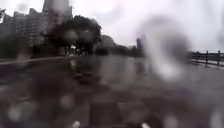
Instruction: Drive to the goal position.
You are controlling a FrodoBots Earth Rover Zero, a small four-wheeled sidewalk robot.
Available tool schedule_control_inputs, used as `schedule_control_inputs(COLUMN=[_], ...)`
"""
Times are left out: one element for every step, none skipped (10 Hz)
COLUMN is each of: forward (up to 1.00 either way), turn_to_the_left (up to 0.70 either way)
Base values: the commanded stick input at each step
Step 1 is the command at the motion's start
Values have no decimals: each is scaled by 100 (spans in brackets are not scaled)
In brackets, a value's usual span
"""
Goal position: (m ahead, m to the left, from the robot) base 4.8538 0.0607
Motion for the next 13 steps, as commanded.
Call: schedule_control_inputs(forward=[70, 70, 70, 70, 70, 70, 70, 70, 70, 70, 70, 70, 70], turn_to_the_left=[0, 0, 0, 1, 26, 35, 35, 35, 35, 35, 33, 31, 29])
